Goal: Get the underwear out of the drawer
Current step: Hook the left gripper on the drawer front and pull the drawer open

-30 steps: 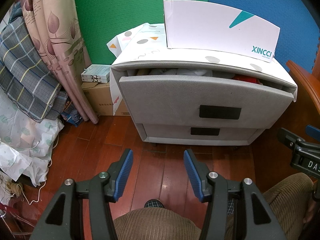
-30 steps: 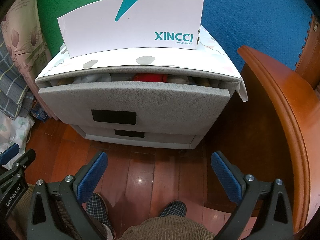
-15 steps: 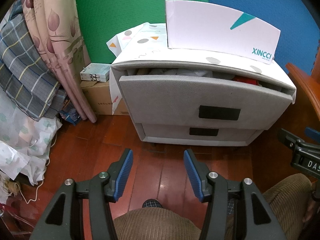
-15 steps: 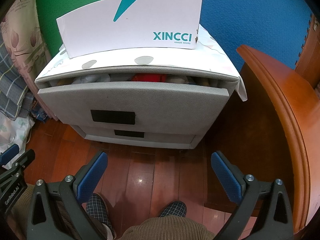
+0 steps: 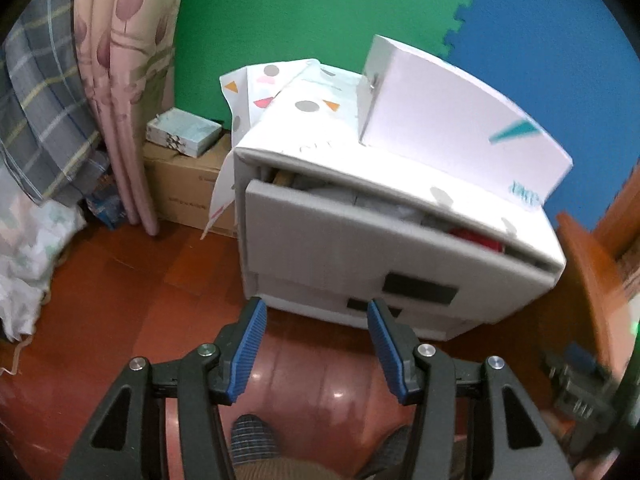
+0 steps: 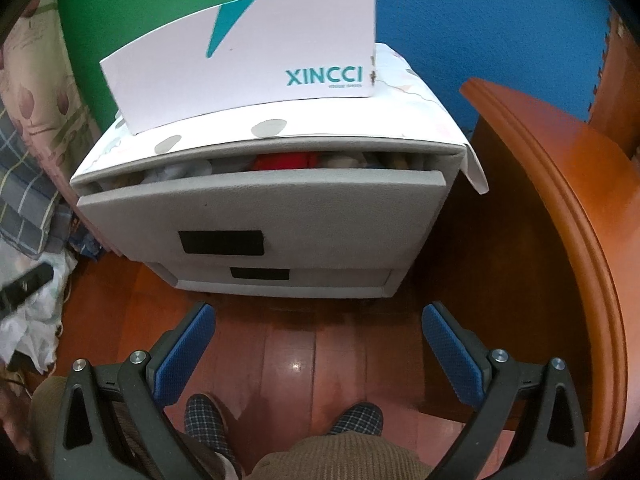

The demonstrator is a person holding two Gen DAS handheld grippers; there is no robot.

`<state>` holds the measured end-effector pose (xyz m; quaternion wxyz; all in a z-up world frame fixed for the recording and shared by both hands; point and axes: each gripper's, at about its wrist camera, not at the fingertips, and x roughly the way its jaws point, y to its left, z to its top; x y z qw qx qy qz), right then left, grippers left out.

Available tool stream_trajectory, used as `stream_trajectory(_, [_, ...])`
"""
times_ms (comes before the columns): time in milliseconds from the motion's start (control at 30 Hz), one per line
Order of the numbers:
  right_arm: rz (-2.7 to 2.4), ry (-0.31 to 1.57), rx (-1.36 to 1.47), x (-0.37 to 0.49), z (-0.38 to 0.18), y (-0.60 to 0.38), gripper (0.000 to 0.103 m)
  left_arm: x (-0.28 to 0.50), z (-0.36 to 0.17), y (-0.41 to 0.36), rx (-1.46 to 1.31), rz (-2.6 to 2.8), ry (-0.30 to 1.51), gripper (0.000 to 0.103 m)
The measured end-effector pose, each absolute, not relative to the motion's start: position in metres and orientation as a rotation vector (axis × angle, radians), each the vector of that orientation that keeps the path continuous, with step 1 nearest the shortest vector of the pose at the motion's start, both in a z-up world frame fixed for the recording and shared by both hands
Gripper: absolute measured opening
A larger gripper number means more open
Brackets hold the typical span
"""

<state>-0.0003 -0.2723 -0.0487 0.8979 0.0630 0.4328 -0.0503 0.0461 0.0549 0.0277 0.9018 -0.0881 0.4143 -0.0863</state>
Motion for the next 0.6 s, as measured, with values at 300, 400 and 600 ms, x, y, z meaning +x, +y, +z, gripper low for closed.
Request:
stream_trajectory(300, [-0.096,0.902,0.206,-0.001,-0.051,-0.289,0.102,0.119,0.013,0.079,-0.431,-0.175,0.958,0.059])
stream_trajectory(400, [-0.091,0.9,0.201,-0.001,-0.051,-0.288,0.102,0.138,0.002,0.084,-0.477,-0.157,0.994,0.059])
stream_trajectory(600, [-0.08,0.907,0.216,-0.001,-0.053,-0.29,0.102,0.165,-0.02,0.091,-0.581,-0.14,1.069,0.061])
